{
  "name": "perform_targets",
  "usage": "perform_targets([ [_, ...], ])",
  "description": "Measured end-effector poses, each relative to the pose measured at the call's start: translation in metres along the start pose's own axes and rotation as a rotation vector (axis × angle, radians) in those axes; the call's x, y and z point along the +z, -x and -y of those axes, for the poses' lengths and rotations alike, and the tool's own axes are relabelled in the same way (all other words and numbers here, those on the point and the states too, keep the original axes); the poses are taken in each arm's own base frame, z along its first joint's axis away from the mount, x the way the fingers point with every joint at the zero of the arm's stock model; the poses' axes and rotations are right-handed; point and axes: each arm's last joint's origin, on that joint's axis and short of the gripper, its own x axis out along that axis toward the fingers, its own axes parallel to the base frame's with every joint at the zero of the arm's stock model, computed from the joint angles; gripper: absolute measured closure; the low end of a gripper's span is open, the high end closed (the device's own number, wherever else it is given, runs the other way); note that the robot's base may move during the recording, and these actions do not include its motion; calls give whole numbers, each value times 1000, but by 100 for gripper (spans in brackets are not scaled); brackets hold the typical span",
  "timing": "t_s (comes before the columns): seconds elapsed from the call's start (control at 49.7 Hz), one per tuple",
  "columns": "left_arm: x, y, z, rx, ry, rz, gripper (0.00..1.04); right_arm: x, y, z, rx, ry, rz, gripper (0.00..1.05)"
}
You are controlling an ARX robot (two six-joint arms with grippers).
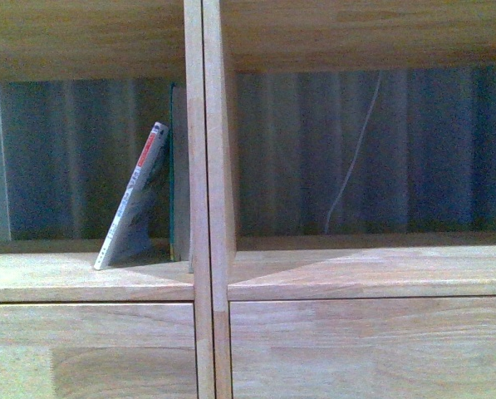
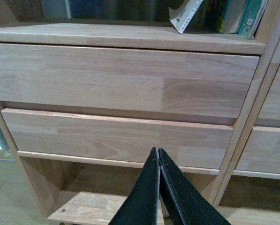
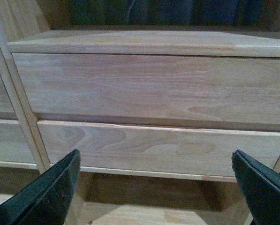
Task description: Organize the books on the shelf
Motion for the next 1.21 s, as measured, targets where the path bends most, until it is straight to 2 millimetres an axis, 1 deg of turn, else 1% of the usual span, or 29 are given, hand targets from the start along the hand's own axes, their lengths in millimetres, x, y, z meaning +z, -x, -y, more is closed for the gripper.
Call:
perform_targets([
  [0.06, -4, 0, 0, -1, 0, -7, 102, 0, 0, 0, 0, 0, 0, 7],
  [0.342, -4, 0, 0, 0, 0, -2, 102, 0, 0, 0, 1, 0, 0, 7],
  [0.402, -4, 0, 0, 0, 0, -2, 95, 0, 0, 0, 1, 0, 0, 7],
  [0.422, -4, 0, 0, 0, 0, -2, 90, 0, 0, 0, 1, 0, 0, 7],
  [0.483, -4, 0, 0, 0, 0, -2, 79, 0, 0, 0, 1, 0, 0, 7],
  [0.503, -4, 0, 0, 0, 0, -2, 77, 0, 0, 0, 1, 0, 0, 7],
  [0.563, -4, 0, 0, 0, 0, -2, 67, 0, 0, 0, 1, 0, 0, 7],
  [0.644, -4, 0, 0, 0, 0, -2, 56, 0, 0, 0, 1, 0, 0, 7],
  [0.704, -4, 0, 0, 0, 0, -2, 45, 0, 0, 0, 1, 0, 0, 7],
  [0.724, -4, 0, 0, 0, 0, -2, 44, 0, 0, 0, 1, 0, 0, 7],
  [0.784, -4, 0, 0, 0, 0, -2, 33, 0, 0, 0, 1, 0, 0, 7],
  [0.805, -4, 0, 0, -1, 0, -2, 31, 0, 0, 0, 1, 0, 0, 7],
  [0.885, -4, 0, 0, 0, 0, -2, 17, 0, 0, 0, 1, 0, 0, 7],
  [0.925, -4, 0, 0, 0, 0, -2, 7, 0, 0, 0, 1, 0, 0, 7],
  [0.945, -4, 0, 0, 0, -1, -2, 6, 0, 0, 0, 1, 0, 0, 7],
  [1.006, -4, 0, 0, 0, -1, -2, 8, 0, 0, 0, 1, 0, 0, 7],
  [1.207, -4, 0, 0, 0, -1, -2, 7, 0, 0, 0, 1, 0, 0, 7],
])
